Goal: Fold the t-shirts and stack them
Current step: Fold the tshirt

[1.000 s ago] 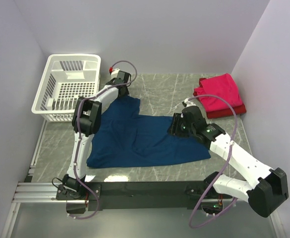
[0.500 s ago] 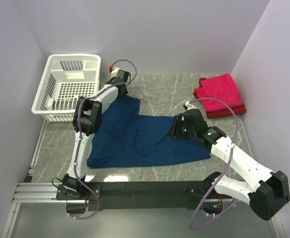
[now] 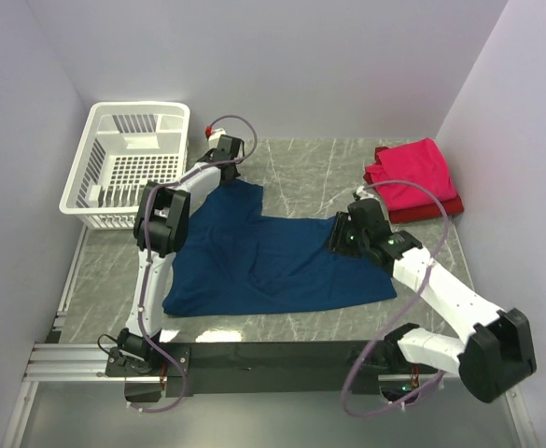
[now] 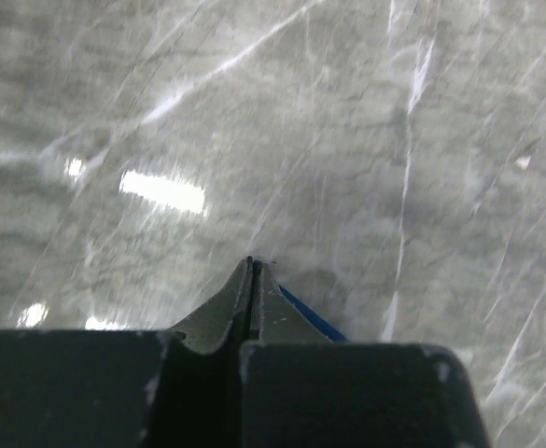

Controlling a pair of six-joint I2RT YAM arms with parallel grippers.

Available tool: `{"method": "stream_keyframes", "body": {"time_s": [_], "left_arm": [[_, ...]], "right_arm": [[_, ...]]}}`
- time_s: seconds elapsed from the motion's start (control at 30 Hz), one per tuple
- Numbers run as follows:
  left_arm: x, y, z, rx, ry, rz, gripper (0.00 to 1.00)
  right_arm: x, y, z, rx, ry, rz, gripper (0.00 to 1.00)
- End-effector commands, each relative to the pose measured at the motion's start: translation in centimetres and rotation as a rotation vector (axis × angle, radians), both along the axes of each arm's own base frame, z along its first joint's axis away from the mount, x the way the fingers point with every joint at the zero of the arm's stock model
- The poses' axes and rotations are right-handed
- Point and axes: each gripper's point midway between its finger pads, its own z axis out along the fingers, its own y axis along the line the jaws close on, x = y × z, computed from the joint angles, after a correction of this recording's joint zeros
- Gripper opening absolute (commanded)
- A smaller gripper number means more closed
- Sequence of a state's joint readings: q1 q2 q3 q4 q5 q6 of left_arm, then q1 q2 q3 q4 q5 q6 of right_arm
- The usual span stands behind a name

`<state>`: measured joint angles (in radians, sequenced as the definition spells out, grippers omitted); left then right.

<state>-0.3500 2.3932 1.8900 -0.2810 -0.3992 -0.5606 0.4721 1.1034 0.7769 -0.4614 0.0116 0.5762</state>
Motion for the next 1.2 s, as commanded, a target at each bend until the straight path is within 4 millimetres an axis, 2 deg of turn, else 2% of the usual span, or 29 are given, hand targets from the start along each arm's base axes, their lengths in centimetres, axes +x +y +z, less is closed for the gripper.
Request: {"method": "stream_keyframes", "body": {"time_s": [0.0, 0.03, 0.07, 0.13, 0.17, 0.23, 0.27, 0.33, 0.37, 0.43, 0.47, 0.53, 0.57, 0.63, 0.67, 0.7, 0.77, 0.8, 0.87, 0.93, 0.97, 1.17], "left_arm": [[-1.7, -0.1, 1.4, -0.019, 0.019, -0.039, 0.0], [-1.7, -0.2, 1.9, -0.026, 0.009, -0.042, 0.0], [-2.0, -0.3, 2.6, -0.036, 0.002, -0.048, 0.0], [-2.1, -0.5, 3.9, -0.054, -0.021, -0.056, 0.0], [-2.3, -0.5, 3.9, -0.058, -0.02, -0.061, 0.0], [-2.4, -0.5, 4.9, -0.066, -0.037, -0.064, 0.0], [-2.7, -0.4, 4.8, -0.064, -0.034, -0.064, 0.0], [-2.8, -0.4, 5.7, -0.072, -0.049, -0.071, 0.0], [-2.9, -0.4, 5.6, -0.071, -0.047, -0.073, 0.0], [-3.1, -0.5, 6.2, -0.081, -0.053, -0.079, 0.0], [-3.2, -0.5, 6.2, -0.081, -0.051, -0.08, 0.0], [-3.3, -0.5, 6.7, -0.089, -0.059, -0.087, 0.0], [-3.4, -0.6, 6.6, -0.09, -0.057, -0.089, 0.0], [-3.5, -0.6, 7.0, -0.092, -0.06, -0.094, 0.0], [-3.6, -0.5, 7.0, -0.091, -0.058, -0.095, 0.0], [-3.8, -0.5, 6.9, -0.091, -0.057, -0.096, 0.0], [-3.9, -0.4, 7.1, -0.088, -0.059, -0.098, 0.0], [-3.9, -0.4, 7.1, -0.086, -0.058, -0.099, 0.0], [-4.1, -0.4, 7.3, -0.088, -0.058, -0.104, 0.0], [-4.2, -0.5, 7.2, -0.09, -0.056, -0.106, 0.0], [-4.3, -0.5, 7.1, -0.091, -0.053, -0.108, 0.0], [-4.4, -0.3, 6.5, -0.079, -0.038, -0.108, 0.0]], "right_arm": [[4.0, -2.7, 1.1, -0.093, -0.068, -0.119, 0.52], [5.3, -3.7, 1.8, -0.115, -0.084, -0.152, 0.52], [6.0, -4.3, 1.1, -0.147, -0.063, -0.172, 0.52], [7.6, -5.9, 1.5, -0.173, -0.066, -0.225, 0.51], [8.2, -6.5, 0.8, -0.186, -0.046, -0.241, 0.51], [9.4, -7.4, 0.7, -0.189, -0.042, -0.265, 0.51], [10.2, -8.5, -0.2, -0.202, -0.018, -0.294, 0.51], [11.5, -9.4, -0.1, -0.21, -0.017, -0.316, 0.5], [12.1, -10.0, -1.2, -0.223, 0.013, -0.33, 0.5], [13.5, -10.6, -1.1, -0.232, 0.014, -0.348, 0.49], [13.9, -11.0, -2.4, -0.249, 0.05, -0.355, 0.49], [15.2, -11.7, -2.4, -0.253, 0.052, -0.374, 0.49], [15.5, -11.9, -3.7, -0.264, 0.086, -0.376, 0.49], [16.7, -12.6, -3.7, -0.271, 0.085, -0.393, 0.49], [16.9, -12.7, -4.6, -0.281, 0.105, -0.393, 0.49], [17.7, -13.1, -4.3, -0.283, 0.094, -0.407, 0.49], [18.2, -13.4, -5.2, -0.302, 0.115, -0.416, 0.49], [18.9, -13.7, -4.8, -0.307, 0.103, -0.427, 0.49], [19.3, -14.3, -5.8, -0.319, 0.127, -0.442, 0.48], [19.9, -15.0, -5.7, -0.323, 0.125, -0.459, 0.48], [19.9, -15.0, -6.2, -0.33, 0.141, -0.46, 0.48], [19.6, -15.7, -6.6, -0.363, 0.152, -0.485, 0.47]]}}
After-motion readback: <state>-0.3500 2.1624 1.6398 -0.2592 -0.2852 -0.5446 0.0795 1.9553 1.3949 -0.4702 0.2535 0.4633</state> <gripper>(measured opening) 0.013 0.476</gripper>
